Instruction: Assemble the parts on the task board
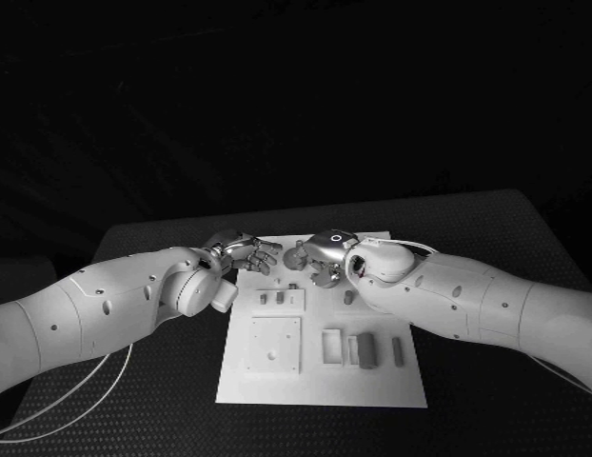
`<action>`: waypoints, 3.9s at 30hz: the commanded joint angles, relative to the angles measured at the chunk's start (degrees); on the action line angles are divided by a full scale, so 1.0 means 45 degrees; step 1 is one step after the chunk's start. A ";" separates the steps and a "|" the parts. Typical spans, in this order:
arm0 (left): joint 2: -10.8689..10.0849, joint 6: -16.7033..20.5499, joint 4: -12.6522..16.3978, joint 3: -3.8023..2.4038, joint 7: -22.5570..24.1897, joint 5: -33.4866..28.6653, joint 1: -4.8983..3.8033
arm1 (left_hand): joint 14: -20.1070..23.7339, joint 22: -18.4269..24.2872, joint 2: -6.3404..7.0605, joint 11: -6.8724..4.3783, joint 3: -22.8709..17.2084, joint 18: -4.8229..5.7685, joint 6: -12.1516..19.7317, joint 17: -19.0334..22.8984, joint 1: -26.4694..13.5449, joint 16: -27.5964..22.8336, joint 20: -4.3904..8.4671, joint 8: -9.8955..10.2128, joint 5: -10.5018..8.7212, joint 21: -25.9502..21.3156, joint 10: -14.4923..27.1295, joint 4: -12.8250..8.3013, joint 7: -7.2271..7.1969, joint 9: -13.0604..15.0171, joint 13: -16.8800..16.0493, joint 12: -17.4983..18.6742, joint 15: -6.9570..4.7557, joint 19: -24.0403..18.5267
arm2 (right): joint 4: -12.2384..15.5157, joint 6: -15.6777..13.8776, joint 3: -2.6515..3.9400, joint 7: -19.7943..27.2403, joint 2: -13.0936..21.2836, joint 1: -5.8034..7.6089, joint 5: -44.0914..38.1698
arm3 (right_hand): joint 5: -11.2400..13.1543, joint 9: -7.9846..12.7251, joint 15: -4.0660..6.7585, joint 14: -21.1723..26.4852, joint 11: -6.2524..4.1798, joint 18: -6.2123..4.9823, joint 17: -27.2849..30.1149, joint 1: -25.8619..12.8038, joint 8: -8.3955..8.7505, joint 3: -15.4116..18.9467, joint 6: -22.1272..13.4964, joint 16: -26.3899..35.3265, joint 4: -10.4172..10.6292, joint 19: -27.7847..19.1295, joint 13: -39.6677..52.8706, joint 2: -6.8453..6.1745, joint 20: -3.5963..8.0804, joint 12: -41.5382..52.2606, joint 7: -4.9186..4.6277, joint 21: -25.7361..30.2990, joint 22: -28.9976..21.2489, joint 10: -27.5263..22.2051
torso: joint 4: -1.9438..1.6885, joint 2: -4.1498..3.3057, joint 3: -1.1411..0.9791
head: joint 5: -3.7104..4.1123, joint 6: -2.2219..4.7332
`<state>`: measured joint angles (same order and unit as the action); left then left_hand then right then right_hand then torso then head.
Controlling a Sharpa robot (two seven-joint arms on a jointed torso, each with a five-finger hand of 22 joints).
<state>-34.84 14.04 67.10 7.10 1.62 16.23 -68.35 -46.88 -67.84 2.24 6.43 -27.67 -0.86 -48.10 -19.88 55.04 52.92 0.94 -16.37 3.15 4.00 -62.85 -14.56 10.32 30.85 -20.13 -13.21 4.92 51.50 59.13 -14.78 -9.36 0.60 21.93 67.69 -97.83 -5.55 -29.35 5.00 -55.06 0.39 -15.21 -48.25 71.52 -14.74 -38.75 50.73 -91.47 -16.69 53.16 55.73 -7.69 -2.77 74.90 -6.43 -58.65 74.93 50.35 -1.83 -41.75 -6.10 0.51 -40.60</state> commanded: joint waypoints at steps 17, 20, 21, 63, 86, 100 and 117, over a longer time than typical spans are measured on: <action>-0.0106 0.1346 -0.0032 -0.0004 0.0957 -0.0384 -0.0015 | -0.0086 0.0037 -0.0068 -0.0067 -0.0056 -0.0059 -0.0114 -0.0022 0.0176 0.0020 -0.0005 -0.0080 -0.0027 -0.0011 -0.0096 -0.0220 0.0001 -0.0056 -0.0033 -0.0098 -0.0047 0.0079 | 0.0378 0.0180 -0.0207 0.1060 -0.0294 0.0002 -0.0425 | 0.0018 0.0118 0.0070 0.0463 -0.0081 0.0047 -0.0106 0.0358 0.0078 -0.0058 -0.0479 0.0007 -0.0032 -0.0295 0.0116 0.0021 -0.0134 -0.0003 0.0232 0.0116 0.0228 -0.0484 | 0.0026 -0.0010 -0.0014 | -0.0142 -0.0073; -0.0095 0.1332 -0.0038 -0.0004 0.0957 -0.0384 -0.0015 | -0.0084 0.0041 -0.0061 -0.0064 -0.0053 -0.0055 -0.0106 -0.0021 0.0175 0.0016 -0.0006 -0.0077 -0.0027 -0.0013 -0.0089 -0.0230 0.0005 -0.0064 -0.0032 -0.0095 -0.0045 0.0078 | 0.0385 0.0465 -0.0207 0.0970 -0.0342 0.0002 -0.0526 | 0.0016 0.0167 0.0074 0.0490 -0.0089 0.0047 -0.0114 0.0388 0.0134 -0.0084 -0.0648 -0.0012 -0.0030 -0.0308 0.0123 0.0018 -0.0146 0.0015 0.0269 0.0108 0.0227 -0.0507 | 0.0034 -0.0006 -0.0016 | -0.0151 -0.0074; -0.0090 0.1336 -0.0038 -0.0003 0.0957 -0.0384 -0.0014 | -0.0084 0.0042 -0.0060 -0.0063 -0.0053 -0.0055 -0.0105 -0.0021 0.0174 0.0015 -0.0006 -0.0077 -0.0027 -0.0014 -0.0088 -0.0232 0.0006 -0.0065 -0.0032 -0.0094 -0.0045 0.0079 | 0.0378 0.0664 -0.0207 0.0903 -0.0361 0.0003 -0.0591 | 0.0015 0.0185 0.0076 0.0502 -0.0093 0.0047 -0.0115 0.0403 0.0152 -0.0101 -0.0711 -0.0016 -0.0031 -0.0316 0.0124 0.0022 -0.0151 0.0018 0.0304 0.0108 0.0226 -0.0520 | 0.0031 -0.0007 -0.0013 | -0.0152 -0.0078; -0.0089 0.1183 -0.0073 0.0002 0.0760 -0.0384 -0.0013 | -0.0044 0.0089 0.0015 0.0003 -0.0013 -0.0026 0.0069 -0.0018 0.0078 -0.0045 -0.0019 -0.0021 -0.0027 -0.0031 0.0058 -0.0258 0.0087 -0.0175 -0.0012 -0.0026 -0.0016 0.0044 | 0.0308 0.1493 -0.0219 -0.0774 -0.0259 0.0072 -0.1217 | 0.0013 0.0502 -0.0251 0.1017 0.0203 0.0047 -0.0319 0.0088 -0.0014 -0.2653 -0.1583 -0.0788 0.0006 -0.0493 0.0535 -0.0195 -0.0267 0.0791 0.0007 -0.0283 0.0246 -0.1193 | 0.0042 0.0006 -0.0033 | -0.0144 -0.0135; -0.0140 0.1250 -0.0033 0.0002 0.0719 -0.0384 -0.0013 | -0.0046 0.0094 0.0017 0.0011 -0.0026 -0.0029 0.0089 -0.0023 0.0101 -0.0047 -0.0016 -0.0023 -0.0026 -0.0027 0.0077 -0.0276 0.0095 -0.0193 -0.0012 -0.0020 -0.0017 0.0042 | 0.0364 0.1699 -0.0196 -0.0610 0.0075 0.0164 -0.1051 | 0.0057 0.0411 -0.0437 0.0983 0.0464 0.0047 -0.0112 -0.0430 -0.0925 -0.1768 0.0030 -0.0916 0.0040 -0.0449 0.0256 -0.0222 -0.0234 0.0898 -0.0422 -0.0421 0.0186 -0.1104 | 0.0041 0.0001 -0.0031 | 0.0001 -0.0110; -0.0138 0.1264 -0.0029 0.0002 0.0679 -0.0384 -0.0014 | -0.0049 0.0096 0.0009 0.0012 -0.0039 -0.0031 0.0093 -0.0027 0.0123 -0.0045 -0.0014 -0.0029 -0.0026 -0.0023 0.0082 -0.0289 0.0096 -0.0200 -0.0013 -0.0019 -0.0019 0.0044 | 0.0244 0.1858 -0.0204 -0.0369 0.0015 0.0162 -0.0935 | 0.0055 0.0323 -0.0336 0.0855 0.0303 0.0047 0.0013 -0.1487 -0.1220 -0.0117 0.0678 -0.0954 0.0290 -0.0296 0.0045 -0.0130 -0.0191 0.0953 -0.0224 -0.0390 0.0125 -0.0936 | 0.0042 -0.0006 -0.0024 | 0.0021 -0.0156; -0.0164 0.1290 -0.0005 0.0002 0.0672 -0.0373 -0.0014 | -0.0052 0.0098 0.0009 0.0014 -0.0050 -0.0032 0.0099 -0.0032 0.0151 -0.0045 -0.0013 -0.0036 -0.0026 -0.0020 0.0087 -0.0309 0.0098 -0.0211 -0.0015 -0.0020 -0.0021 0.0045 | 0.0202 0.1633 -0.0211 -0.0353 0.0014 0.0138 -0.0918 | 0.0040 0.0268 -0.0285 0.0818 0.0250 0.0048 0.0038 -0.1645 -0.1287 0.0163 0.0811 -0.0956 0.0350 -0.0243 -0.0010 -0.0265 -0.0156 0.0953 -0.0167 -0.0361 0.0102 -0.0890 | 0.0037 -0.0008 -0.0022 | -0.0003 -0.0198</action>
<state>-35.61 19.70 66.89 7.14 4.36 14.77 -68.35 -47.09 -67.46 2.03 6.44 -27.93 -0.86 -47.89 -19.93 55.26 52.92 0.93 -16.36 3.15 4.00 -62.84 -15.57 10.52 29.97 -20.14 -13.44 4.71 51.50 60.12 -7.74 -10.22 -1.35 21.97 68.47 -101.78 -5.55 -28.08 3.63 -51.13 1.74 -15.52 -48.15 64.63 -20.30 -38.26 54.01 -94.85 -15.09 51.60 55.75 -8.97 -3.37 78.97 -7.28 -60.24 74.93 46.00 -1.66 -41.78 -6.19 0.50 -41.49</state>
